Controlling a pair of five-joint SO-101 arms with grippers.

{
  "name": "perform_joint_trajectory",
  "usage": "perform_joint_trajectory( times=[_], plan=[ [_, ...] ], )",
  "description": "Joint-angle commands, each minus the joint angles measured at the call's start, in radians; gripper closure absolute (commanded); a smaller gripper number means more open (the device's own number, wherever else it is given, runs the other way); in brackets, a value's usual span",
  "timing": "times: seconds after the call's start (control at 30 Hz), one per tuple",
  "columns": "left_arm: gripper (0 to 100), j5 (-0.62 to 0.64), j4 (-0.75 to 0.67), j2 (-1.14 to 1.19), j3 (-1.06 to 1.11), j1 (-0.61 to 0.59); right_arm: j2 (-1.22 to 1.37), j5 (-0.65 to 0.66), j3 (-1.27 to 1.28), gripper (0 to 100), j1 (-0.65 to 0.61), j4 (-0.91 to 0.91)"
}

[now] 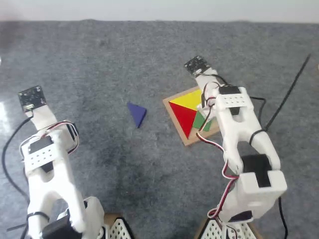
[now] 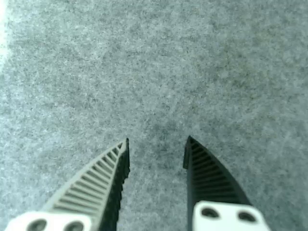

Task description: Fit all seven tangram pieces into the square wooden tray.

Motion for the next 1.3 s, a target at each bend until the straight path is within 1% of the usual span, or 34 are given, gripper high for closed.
perform_joint_trajectory(
  times=[0.0, 0.33, 0.43, 0.5, 0.67, 0.77, 0.83, 1.27],
  plan=[
    [82, -0.009, 0.006, -0.038, -0.021, 0.002, 0.008, -0.012, -0.055, 79.0, -0.001, -0.018],
    [82, -0.009, 0.006, -0.038, -0.021, 0.000, 0.024, -0.008, -0.043, 79.0, -0.073, 0.059],
    [82, -0.009, 0.006, -0.038, -0.021, 0.000, 0.024, 0.034, -0.002, 79.0, -0.094, 0.056],
    [82, -0.009, 0.006, -0.038, -0.021, 0.000, 0.024, 0.037, 0.011, 79.0, -0.094, 0.056],
    [82, -0.009, 0.006, -0.038, -0.021, 0.000, 0.007, 0.034, 0.002, 79.0, -0.076, 0.042],
    [82, -0.009, 0.006, -0.038, -0.021, 0.002, -0.024, -0.060, -0.060, 79.0, -0.022, 0.002],
    [82, -0.009, 0.006, -0.038, -0.021, 0.002, -0.024, -0.068, -0.101, 79.0, 0.005, -0.008],
    [82, -0.009, 0.006, -0.038, -0.019, 0.005, 0.257, -0.051, -0.307, 79.0, 0.035, 0.002]
  ],
)
